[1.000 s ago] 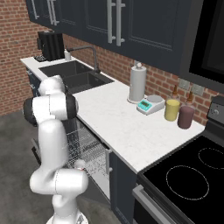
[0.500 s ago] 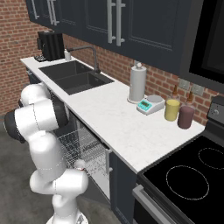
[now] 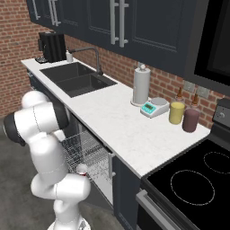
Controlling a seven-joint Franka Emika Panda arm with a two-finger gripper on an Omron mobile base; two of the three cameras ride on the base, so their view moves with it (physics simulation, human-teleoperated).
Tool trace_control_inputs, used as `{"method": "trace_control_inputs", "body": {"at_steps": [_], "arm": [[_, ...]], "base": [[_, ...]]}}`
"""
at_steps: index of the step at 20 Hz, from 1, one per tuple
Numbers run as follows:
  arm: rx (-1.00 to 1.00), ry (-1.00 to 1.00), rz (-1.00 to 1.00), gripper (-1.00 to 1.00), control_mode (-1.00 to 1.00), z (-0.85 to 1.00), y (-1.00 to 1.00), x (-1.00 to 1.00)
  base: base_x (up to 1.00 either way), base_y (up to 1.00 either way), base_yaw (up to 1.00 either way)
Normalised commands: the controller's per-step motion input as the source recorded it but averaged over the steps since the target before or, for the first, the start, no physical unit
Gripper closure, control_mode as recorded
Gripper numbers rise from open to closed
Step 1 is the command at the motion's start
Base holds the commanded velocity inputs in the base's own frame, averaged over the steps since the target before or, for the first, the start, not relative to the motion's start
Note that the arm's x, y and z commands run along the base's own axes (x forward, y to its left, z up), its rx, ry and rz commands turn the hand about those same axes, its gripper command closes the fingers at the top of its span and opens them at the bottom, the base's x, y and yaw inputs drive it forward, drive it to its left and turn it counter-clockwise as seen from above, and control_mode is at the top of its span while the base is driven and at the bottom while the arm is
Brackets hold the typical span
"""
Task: Pick up the cup and bowl from the counter, place them in the dishwasher, and close the dishwasher door.
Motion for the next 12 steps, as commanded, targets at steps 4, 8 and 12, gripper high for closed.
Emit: {"method": "trace_control_inputs", "body": {"at_steps": [4, 8, 12], "arm": [[0.0, -0.04, 0.14, 1.0, -1.0, -0.59, 0.28, 0.0], [0.0, 0.0, 0.01, 1.0, -1.0, -0.44, 0.01, 0.12], [0.0, 0.0, -0.02, 1.0, -1.0, -0.56, 0.06, 0.42]], "base": [[0.0, 0.0, 0.0], [0.0, 0.0, 0.0], [0.0, 0.0, 0.0]]}}
